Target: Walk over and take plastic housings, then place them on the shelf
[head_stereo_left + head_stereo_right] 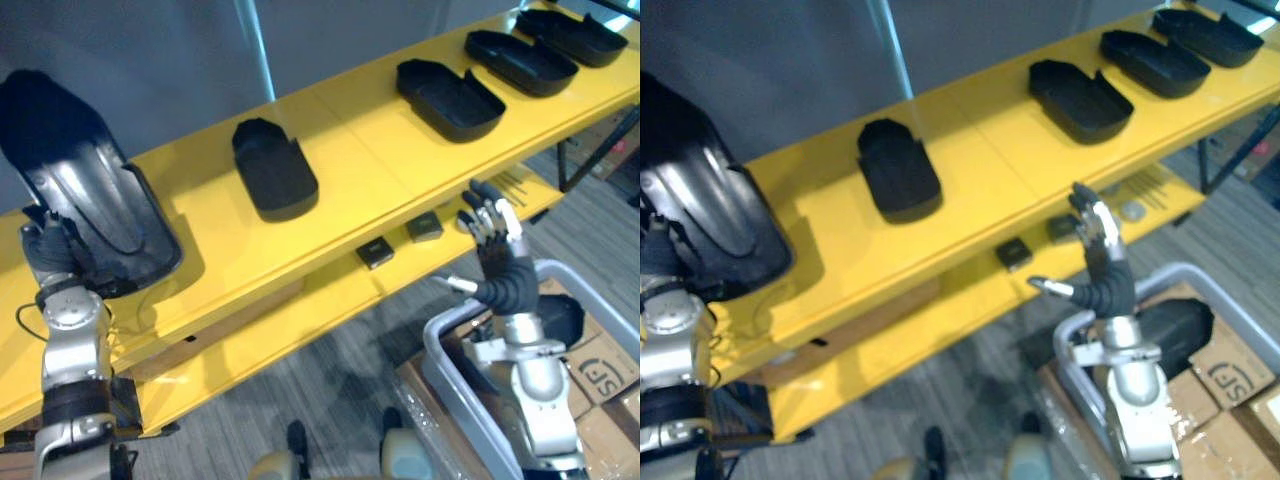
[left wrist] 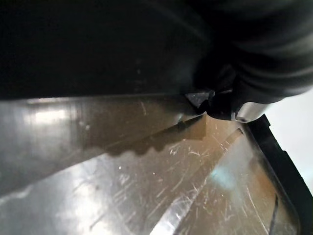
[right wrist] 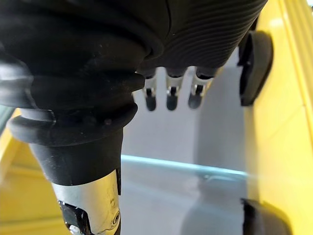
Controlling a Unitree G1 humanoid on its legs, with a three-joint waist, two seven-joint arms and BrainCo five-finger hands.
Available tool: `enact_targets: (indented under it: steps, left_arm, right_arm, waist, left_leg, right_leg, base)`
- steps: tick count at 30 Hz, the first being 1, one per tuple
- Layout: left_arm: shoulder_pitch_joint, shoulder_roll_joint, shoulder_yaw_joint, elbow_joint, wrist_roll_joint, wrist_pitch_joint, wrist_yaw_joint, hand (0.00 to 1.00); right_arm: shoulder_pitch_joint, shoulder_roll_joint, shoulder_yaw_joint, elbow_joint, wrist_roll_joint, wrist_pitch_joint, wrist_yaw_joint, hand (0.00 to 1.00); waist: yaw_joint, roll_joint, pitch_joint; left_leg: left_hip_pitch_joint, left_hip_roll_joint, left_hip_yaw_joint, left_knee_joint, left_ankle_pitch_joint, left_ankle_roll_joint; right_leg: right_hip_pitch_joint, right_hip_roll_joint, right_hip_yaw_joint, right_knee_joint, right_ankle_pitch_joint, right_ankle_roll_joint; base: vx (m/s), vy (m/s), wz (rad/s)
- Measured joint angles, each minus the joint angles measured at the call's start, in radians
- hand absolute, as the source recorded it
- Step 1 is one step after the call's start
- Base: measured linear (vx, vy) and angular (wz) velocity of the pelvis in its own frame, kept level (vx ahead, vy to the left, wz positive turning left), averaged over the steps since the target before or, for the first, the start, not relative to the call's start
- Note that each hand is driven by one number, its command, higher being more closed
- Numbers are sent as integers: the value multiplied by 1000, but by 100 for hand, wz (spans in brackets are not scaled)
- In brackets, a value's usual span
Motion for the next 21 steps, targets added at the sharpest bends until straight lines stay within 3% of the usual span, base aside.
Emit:
enact_targets:
  steps: [7,12,15,21]
  left_arm:
    - [-114,86,1,128,22,198,-55,100]
    - [-160,162,2,172,162,244,-146,100]
    - [-178,163,1,180,217,261,-177,100]
    - [-194,163,-6,201,345,305,-246,100]
  right_arm:
    - [-9,-22,35,-21,20,23,-1,0]
    - [-6,-39,46,-42,20,23,-4,0]
    - [-4,-43,52,-42,20,23,-7,0]
    - [-3,-54,74,-42,29,25,-9,0]
  waist:
    - [-20,3,2]
    - [-36,9,5]
    - [-38,18,10]
    - [-40,33,18]
  left_leg:
    - [-21,-1,28,1,-1,0]
    - [-33,2,78,22,-17,5]
    - [-34,9,129,30,-17,10]
    - [-34,10,133,41,-19,11]
  right_leg:
    - [-34,-3,19,25,-3,0]
    - [-34,-12,22,31,-7,5]
    - [-34,-18,23,33,-9,10]
    - [-35,-18,26,34,-13,14]
  base:
    - [-15,1,-6]
    - [0,6,2]
    - [3,9,2]
    - [4,-1,-1]
